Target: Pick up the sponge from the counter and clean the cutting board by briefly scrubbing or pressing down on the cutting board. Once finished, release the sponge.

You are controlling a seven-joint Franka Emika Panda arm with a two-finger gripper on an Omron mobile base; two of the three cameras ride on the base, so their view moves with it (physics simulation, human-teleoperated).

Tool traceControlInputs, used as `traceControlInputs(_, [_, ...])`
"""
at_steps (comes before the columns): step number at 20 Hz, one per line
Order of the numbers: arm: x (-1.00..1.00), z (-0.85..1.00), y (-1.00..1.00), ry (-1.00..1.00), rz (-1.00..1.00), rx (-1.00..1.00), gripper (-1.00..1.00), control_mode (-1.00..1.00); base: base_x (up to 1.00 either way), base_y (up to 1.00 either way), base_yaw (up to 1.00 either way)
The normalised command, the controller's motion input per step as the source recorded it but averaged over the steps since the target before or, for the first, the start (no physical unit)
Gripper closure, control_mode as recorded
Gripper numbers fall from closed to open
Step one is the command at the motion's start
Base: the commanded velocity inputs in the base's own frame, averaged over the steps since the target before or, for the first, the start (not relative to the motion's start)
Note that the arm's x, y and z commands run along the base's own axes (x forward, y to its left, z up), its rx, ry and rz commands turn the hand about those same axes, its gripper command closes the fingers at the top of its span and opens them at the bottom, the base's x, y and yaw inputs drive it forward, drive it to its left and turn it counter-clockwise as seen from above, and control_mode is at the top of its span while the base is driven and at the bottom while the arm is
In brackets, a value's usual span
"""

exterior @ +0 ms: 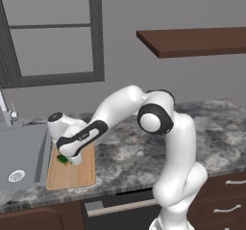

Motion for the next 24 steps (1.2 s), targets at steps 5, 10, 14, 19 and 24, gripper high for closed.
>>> traceControlInputs(5, [-0.98,-0.22,0.26,0.00,-0.05,0.01,1.00,-1.00,0.00,0.00,0.00])
traceControlInputs(10, [-1.00,-0.14,0.25,0.01,-0.03,0.04,1.00,-1.00,0.00,0.00,0.00])
traceControlInputs(14, [-0.88,-0.17,0.17,0.02,-0.03,0.02,1.00,-1.00,0.00,0.00,0.00])
traceControlInputs(19, [-0.28,-0.01,0.00,0.03,-0.03,0.00,1.00,-1.00,0.00,0.00,0.00])
traceControlInputs(24, [-0.09,-0.15,-0.38,0.05,-0.01,0.00,1.00,-1.00,0.00,0.00,0.00])
